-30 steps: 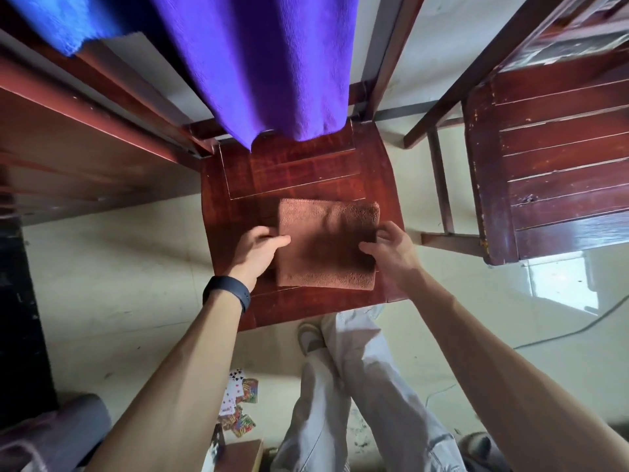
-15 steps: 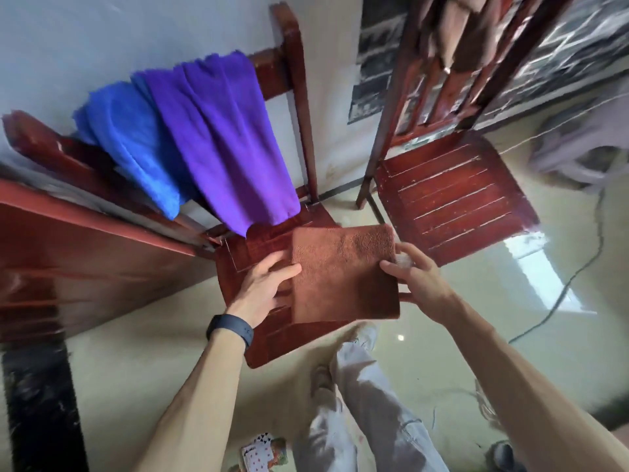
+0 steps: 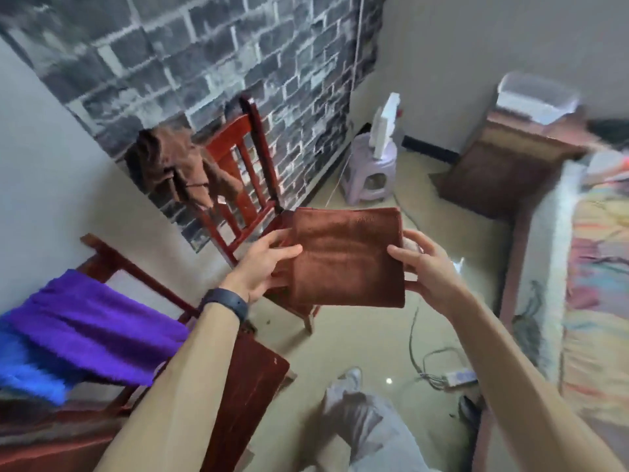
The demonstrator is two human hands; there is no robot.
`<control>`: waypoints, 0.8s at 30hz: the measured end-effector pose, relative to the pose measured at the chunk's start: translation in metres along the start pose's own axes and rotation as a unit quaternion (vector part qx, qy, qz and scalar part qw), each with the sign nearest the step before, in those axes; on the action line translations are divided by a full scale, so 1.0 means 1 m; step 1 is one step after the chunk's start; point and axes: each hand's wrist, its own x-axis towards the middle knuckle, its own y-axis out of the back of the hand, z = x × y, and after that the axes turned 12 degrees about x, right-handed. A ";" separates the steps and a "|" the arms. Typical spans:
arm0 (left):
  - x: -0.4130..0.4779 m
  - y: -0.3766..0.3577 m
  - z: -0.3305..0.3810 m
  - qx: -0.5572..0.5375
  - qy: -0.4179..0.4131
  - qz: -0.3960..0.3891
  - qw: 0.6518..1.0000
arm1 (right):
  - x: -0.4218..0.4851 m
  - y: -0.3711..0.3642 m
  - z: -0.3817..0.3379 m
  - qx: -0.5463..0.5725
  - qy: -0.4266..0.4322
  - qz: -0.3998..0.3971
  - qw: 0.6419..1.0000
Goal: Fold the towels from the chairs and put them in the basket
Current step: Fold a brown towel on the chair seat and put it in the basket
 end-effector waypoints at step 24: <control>0.375 -0.336 0.211 0.152 0.046 -0.212 0.964 | 0.226 0.309 -0.191 0.107 0.050 0.202 0.972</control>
